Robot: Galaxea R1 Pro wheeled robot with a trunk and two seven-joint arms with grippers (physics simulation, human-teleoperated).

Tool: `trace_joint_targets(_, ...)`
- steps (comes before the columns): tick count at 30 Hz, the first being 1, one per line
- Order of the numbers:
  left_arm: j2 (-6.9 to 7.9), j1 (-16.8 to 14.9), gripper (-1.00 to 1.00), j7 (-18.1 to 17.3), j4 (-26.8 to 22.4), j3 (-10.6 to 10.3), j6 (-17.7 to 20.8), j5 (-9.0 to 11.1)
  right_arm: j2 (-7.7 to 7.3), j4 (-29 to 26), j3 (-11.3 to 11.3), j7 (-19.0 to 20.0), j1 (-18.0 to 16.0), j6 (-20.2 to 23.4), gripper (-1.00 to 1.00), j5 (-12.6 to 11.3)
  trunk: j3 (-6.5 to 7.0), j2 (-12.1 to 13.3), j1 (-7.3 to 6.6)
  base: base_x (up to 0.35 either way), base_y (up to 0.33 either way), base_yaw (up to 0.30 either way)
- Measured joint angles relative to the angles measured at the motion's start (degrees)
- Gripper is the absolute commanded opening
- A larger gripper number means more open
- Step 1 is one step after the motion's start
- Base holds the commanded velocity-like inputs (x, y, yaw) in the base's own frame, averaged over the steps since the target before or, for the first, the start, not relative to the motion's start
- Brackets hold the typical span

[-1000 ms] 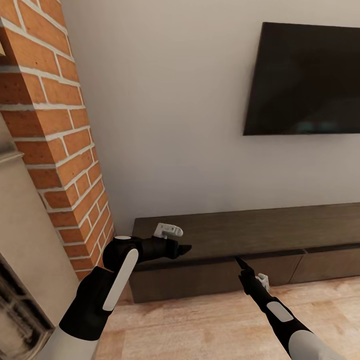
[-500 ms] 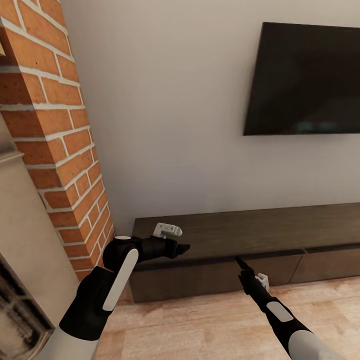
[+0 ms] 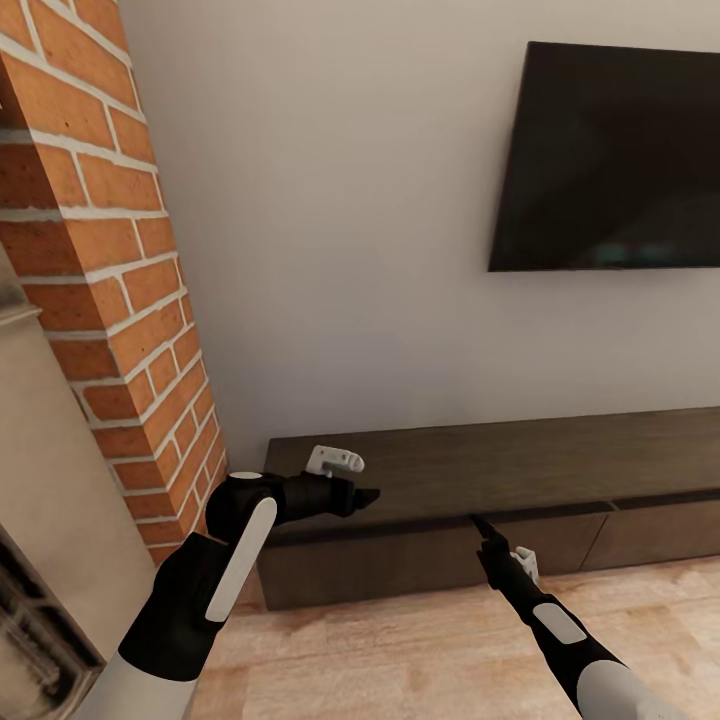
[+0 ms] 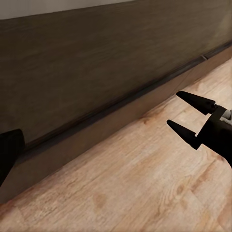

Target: Place each of the two pumpkins and all three candles from the living room inside a cabinet in the living room (use any cabinet), then make sure every cabinet is closed, and position the cauldron so it is next to a table in the living room.

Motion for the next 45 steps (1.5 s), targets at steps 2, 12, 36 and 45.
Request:
trace_joint_targets(2,0.0,0.0,1.0,0.0,0.0,0.0,0.0,0.0,0.0,0.0,0.0,0.0,0.0,0.0,1.0,0.0,0.0,0.0,0.0,0.005,0.0,0.0)
trace_joint_targets(12,0.0,0.0,1.0,0.0,0.0,0.0,0.0,0.1,-0.04,0.0,0.0,0.0,0.0,0.0,1.0,0.0,-1.07,-2.4,1.31,0.001,0.0,0.0)
trace_joint_targets(36,0.0,0.0,1.0,0.2,-0.1,0.0,0.0,0.3,-0.83,1.0,-0.1,8.4,0.0,4.0,1.0,0.0,-5.38,-12.0,6.59,0.0,0.0,0.0)
trace_joint_targets(45,0.0,0.0,1.0,0.2,-0.1,0.0,0.0,0.3,-1.07,0.6,-0.1,9.6,0.0,5.0,1.0,0.1,-7.0,-15.6,8.56,0.0,0.0,0.0)
